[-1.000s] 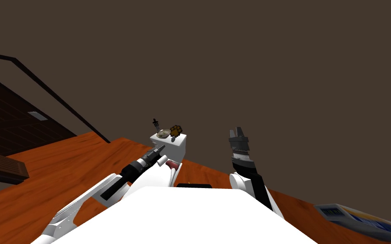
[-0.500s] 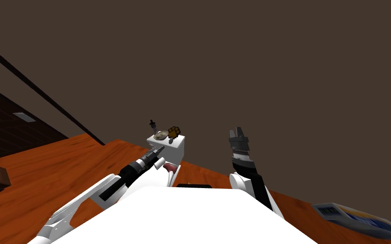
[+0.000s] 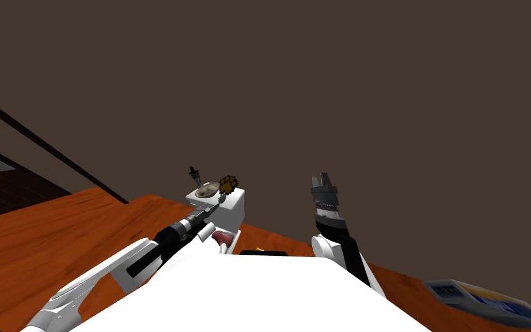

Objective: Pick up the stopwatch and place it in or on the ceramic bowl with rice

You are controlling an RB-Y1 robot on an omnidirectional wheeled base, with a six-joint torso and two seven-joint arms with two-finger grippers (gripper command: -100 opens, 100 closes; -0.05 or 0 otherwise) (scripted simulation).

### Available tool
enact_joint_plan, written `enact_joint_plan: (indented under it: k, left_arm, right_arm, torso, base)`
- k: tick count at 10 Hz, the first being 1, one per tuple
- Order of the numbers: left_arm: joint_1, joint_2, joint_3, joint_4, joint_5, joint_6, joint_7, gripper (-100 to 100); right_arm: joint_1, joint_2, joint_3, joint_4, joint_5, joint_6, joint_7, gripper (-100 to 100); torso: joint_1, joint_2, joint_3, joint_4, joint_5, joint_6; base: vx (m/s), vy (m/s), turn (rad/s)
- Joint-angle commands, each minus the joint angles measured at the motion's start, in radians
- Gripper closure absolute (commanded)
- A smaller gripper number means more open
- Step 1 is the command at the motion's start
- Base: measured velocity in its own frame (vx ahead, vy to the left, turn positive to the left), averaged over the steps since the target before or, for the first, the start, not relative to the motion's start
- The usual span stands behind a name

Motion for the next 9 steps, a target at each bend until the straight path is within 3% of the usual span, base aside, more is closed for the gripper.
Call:
enact_joint_plan:
  k: [1,6,7,8,9]
  left_arm:
    - [0.017,0.029,0.004,0.000,-0.010,0.016,-0.007,-100]
    - [0.053,0.122,0.002,0.031,-0.053,0.067,-0.036,-100]
    - [0.048,0.107,0.000,0.028,-0.049,0.059,-0.034,-100]
    - [0.049,0.109,0.001,0.029,-0.050,0.061,-0.035,0]
    - [0.028,0.087,-0.005,0.059,-0.054,0.056,-0.043,-100]
  right_arm:
    - [0.000,0.000,0.000,0.000,0.000,0.000,0.000,0]
    - [0.000,0.000,0.000,0.000,0.000,0.000,0.000,0]
    - [0.000,0.000,0.000,0.000,0.000,0.000,0.000,0]
    - [0.000,0.000,0.000,0.000,0.000,0.000,0.000,0]
    - [0.000,0.000,0.000,0.000,0.000,0.000,0.000,0]
  torso:
    - [0.000,0.000,0.000,0.000,0.000,0.000]
    - [0.000,0.002,0.001,0.000,0.000,0.000]
    - [0.000,0.003,0.001,0.001,0.000,0.000]
    - [0.001,0.005,0.003,0.001,0.000,0.000]
    - [0.002,0.007,0.004,0.002,0.001,0.000]
  base:
    - [0.104,-0.033,-0.034]
    - [0.108,-0.056,-0.048]
    - [0.038,-0.024,-0.006]
    - [0.008,-0.004,0.002]
    - [0.059,-0.004,-0.102]
